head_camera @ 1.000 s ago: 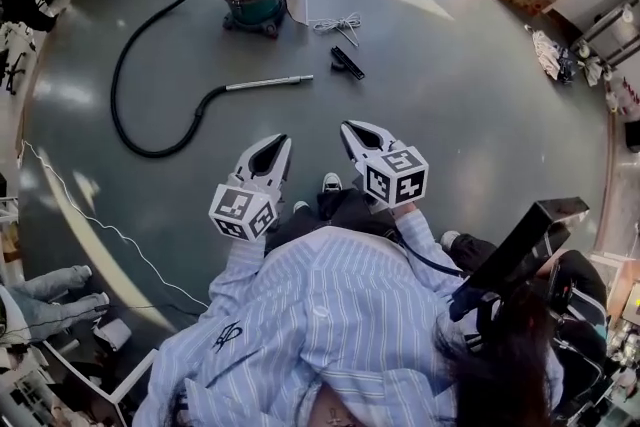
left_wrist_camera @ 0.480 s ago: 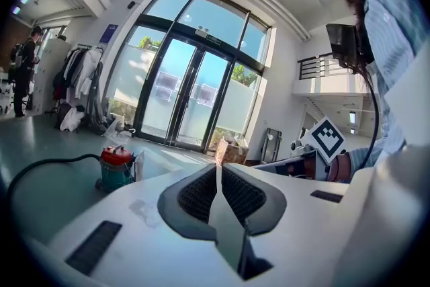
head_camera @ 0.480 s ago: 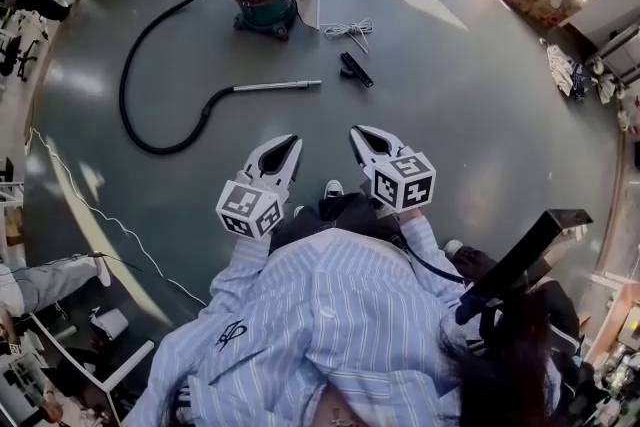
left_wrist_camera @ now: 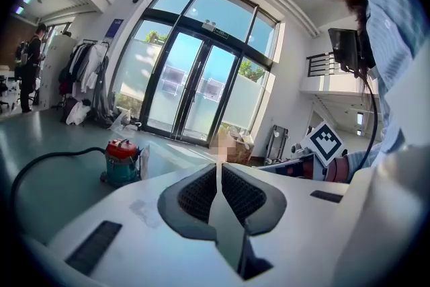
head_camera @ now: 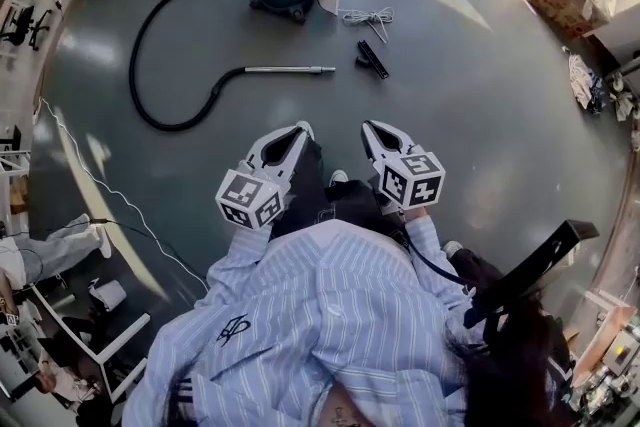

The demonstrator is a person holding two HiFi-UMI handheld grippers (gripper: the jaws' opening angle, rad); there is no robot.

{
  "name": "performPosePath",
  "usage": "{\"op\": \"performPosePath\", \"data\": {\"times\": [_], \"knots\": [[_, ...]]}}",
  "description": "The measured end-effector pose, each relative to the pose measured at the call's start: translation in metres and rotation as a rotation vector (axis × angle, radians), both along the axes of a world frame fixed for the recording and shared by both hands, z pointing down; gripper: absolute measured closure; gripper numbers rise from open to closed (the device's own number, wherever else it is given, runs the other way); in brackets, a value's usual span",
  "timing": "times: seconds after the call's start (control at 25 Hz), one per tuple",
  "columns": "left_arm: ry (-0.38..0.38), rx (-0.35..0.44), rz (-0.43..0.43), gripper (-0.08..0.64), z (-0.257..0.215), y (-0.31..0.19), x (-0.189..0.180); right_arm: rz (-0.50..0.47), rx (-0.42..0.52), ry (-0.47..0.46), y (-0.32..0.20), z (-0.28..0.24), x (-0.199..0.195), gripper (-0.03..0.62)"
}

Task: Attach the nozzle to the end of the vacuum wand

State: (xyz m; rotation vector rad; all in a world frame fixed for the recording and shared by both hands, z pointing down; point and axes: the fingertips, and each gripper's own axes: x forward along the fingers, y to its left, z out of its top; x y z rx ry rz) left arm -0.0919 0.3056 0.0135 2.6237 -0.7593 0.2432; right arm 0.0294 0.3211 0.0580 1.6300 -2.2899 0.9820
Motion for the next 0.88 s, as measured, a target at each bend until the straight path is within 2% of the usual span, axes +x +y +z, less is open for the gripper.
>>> {"op": "performPosePath", "data": {"times": [0.32,0.6,0.72,0.88], "knots": [[-0.021,-0.034,0.064,0.534,0.022,-0.076,0.016,0.080,-0.046,-0.018,-0.063,0.022,0.022,0.586],[-0.069,-0.084,0.159,0.534,0.039,-0.185,0.029,0.184,-0.070,-0.212,-0.151,0.023,0.041,0.586],[-0.074,-0.112,0.202,0.534,0.057,-0.239,0.032,0.171,-0.063,-0.207,-0.202,0.031,0.047,0.588],[-0.110,-0.133,0.336,0.534,0.082,-0.277,0.044,0.172,-0.086,-0.171,-0.239,0.044,0.051,0.588]]}}
